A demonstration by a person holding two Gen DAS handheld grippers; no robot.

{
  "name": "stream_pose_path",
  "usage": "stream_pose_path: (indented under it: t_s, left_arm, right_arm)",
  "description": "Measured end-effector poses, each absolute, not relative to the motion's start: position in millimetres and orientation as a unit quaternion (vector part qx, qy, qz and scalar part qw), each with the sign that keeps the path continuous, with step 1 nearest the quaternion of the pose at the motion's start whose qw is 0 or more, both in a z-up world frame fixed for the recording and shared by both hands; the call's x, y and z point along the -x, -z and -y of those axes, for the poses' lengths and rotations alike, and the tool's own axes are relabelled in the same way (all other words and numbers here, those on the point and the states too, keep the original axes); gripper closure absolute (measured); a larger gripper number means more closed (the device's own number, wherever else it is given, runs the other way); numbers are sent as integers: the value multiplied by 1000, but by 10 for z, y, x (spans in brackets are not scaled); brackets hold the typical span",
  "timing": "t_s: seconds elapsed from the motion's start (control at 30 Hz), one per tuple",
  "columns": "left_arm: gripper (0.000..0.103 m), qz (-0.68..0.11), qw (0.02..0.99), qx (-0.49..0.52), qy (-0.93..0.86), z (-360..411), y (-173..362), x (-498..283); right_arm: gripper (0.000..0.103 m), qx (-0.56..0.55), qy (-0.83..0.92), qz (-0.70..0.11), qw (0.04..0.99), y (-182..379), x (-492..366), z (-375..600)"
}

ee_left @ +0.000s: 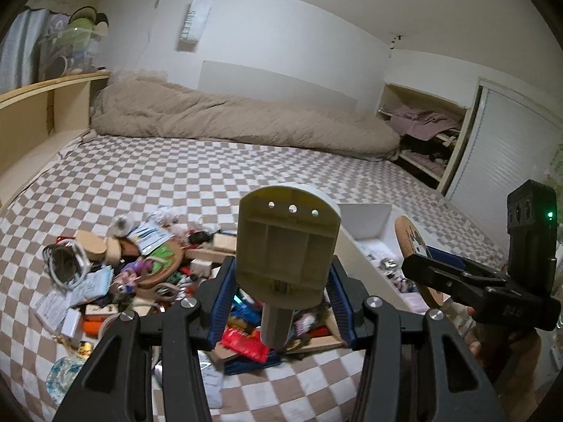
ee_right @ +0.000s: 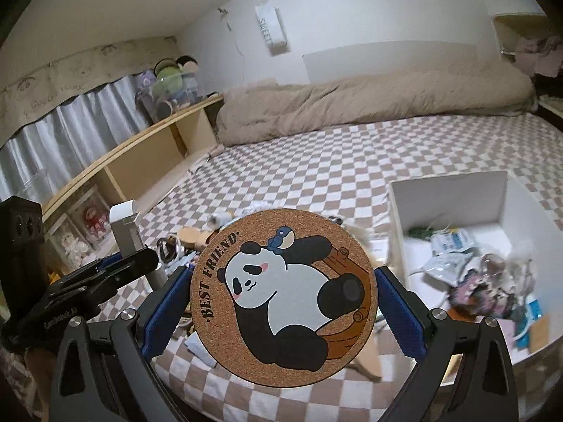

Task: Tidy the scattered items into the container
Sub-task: 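Carry the white holder and panda coaster over the white box with both grippers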

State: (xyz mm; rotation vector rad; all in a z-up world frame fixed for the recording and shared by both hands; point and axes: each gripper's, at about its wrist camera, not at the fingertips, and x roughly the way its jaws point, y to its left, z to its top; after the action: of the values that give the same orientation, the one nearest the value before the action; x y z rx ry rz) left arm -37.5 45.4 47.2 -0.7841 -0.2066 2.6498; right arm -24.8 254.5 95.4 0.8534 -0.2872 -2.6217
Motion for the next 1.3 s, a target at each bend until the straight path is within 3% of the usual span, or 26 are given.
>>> stream_pose_path:
  t_s: [0.83, 1.3]
  left_arm:
    - [53, 53, 277, 232, -931, -1531, -1003, 673]
    - [53, 57, 320, 358, -875, -2540, -643, 1279]
  right_arm:
    - [3, -235, 963, 107, 80, -1387, 262, -3750]
    - [3, -275, 951, 133, 43, -949, 447, -4248]
